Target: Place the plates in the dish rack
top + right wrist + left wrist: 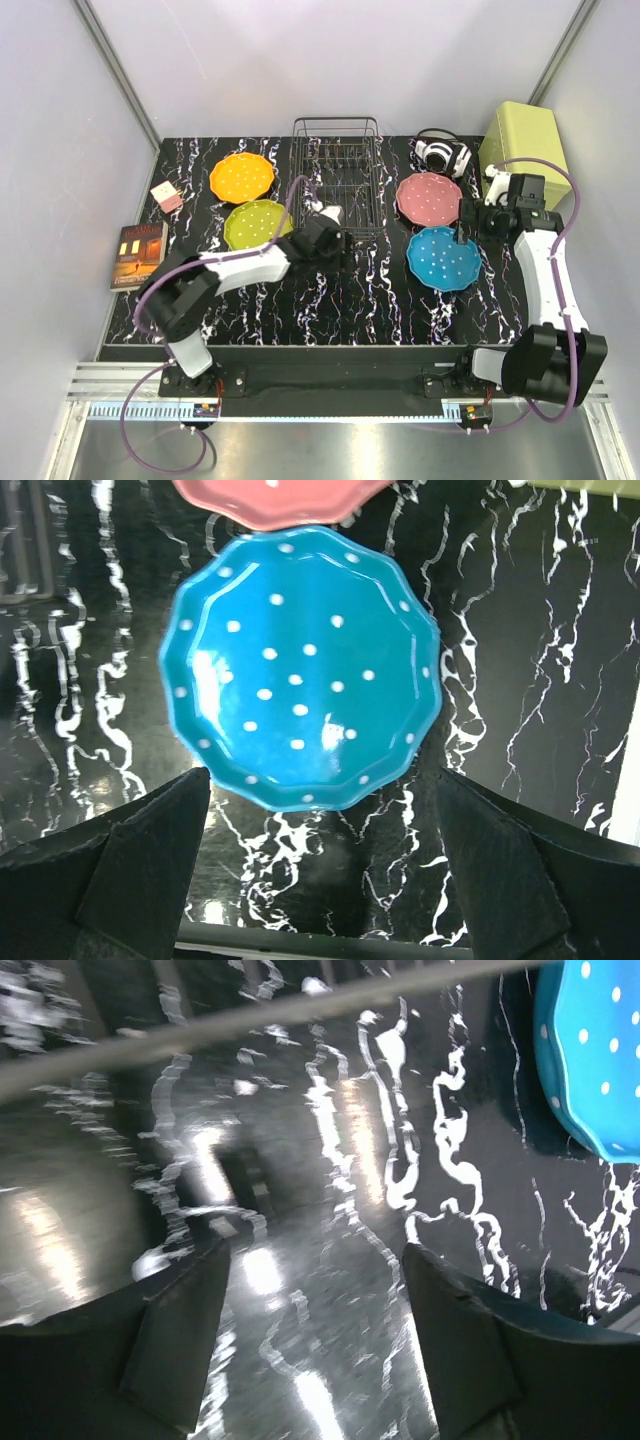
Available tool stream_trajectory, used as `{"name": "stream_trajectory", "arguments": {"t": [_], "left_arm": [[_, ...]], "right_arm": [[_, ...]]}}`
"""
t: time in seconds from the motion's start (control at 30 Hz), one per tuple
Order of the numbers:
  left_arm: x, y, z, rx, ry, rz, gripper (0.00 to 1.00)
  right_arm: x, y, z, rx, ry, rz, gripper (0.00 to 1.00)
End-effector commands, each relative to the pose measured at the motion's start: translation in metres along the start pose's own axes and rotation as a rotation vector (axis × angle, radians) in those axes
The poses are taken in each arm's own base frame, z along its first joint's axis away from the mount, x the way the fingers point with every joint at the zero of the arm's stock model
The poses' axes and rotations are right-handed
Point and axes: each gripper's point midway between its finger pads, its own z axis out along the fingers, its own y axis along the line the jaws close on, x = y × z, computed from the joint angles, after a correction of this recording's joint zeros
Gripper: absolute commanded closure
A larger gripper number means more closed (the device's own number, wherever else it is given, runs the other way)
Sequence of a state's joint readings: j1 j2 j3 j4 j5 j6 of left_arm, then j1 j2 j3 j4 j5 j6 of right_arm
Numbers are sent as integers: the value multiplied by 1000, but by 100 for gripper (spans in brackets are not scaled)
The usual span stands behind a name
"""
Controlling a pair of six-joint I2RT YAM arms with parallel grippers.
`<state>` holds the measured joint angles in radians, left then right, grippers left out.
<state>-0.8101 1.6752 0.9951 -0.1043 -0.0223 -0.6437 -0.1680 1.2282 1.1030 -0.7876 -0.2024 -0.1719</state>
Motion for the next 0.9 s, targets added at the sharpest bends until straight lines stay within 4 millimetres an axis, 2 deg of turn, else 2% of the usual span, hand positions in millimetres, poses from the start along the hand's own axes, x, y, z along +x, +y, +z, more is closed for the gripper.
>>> {"name": "stream_trajectory", "arguments": {"t": [0.0, 0.07, 0.1, 0.17, 0.2, 0.27, 0.33, 0.37, 0.4, 0.43, 0.47, 0.5, 0.53, 0.57, 0.6, 0.63, 0.67, 0.73, 0.77, 0.83, 0.87], "left_arm": [[-26, -57, 25, 127, -71, -68, 29], [-17, -68, 40, 133, -47, -46, 30], [-27, -82, 42, 159, -68, -32, 30], [-21, -93, 53, 168, -56, 0, 30], [-28, -99, 53, 171, -67, 19, 30], [-31, -98, 55, 155, -76, 50, 28], [-39, -98, 45, 157, -105, 87, 28], [-41, -94, 41, 158, -112, 135, 27], [-29, -82, 38, 134, -79, 154, 27], [-37, -82, 23, 151, -98, 163, 27], [-30, -63, 21, 127, -80, 167, 26], [-31, -55, 15, 124, -84, 164, 26], [-41, -51, 1, 129, -115, 155, 26], [-37, -30, -2, 90, -97, 151, 26], [-38, -23, -7, 77, -95, 150, 26], [-48, -16, -19, 61, -125, 145, 26], [-45, -6, -22, 38, -116, 151, 26], [-57, 4, -37, 11, -158, 138, 26], [-56, 10, -41, -5, -155, 134, 25], [-65, 16, -51, -17, -179, 126, 25], [-67, 20, -53, -24, -183, 129, 25]], "right_arm": [[-1, -11, 14, -34, 2, -25, 0], [4, -9, 20, -62, 16, -48, 0], [12, -7, 24, -86, 35, -88, 0], [23, 5, 29, -172, 43, -153, 0], [39, 5, 35, -201, 70, -233, 0], [50, -2, 49, -202, 90, -321, 3], [64, -2, 58, -237, 117, -380, 12], [66, -3, 64, -259, 115, -443, 15], [72, -1, 68, -285, 119, -464, 19], [72, 6, 70, -321, 104, -489, 25], [70, 7, 77, -330, 91, -524, 28], [70, 11, 82, -343, 90, -543, 30], [70, 19, 86, -365, 88, -577, 33], [71, 24, 95, -384, 95, -617, 41], [70, 28, 99, -396, 97, -648, 45], [70, 40, 103, -417, 103, -698, 50], [74, 44, 110, -434, 116, -735, 58], [78, 53, 118, -452, 132, -789, 64], [83, 64, 126, -477, 147, -833, 68], [84, 68, 134, -470, 169, -873, 75], [91, 72, 141, -485, 200, -892, 80]]}}
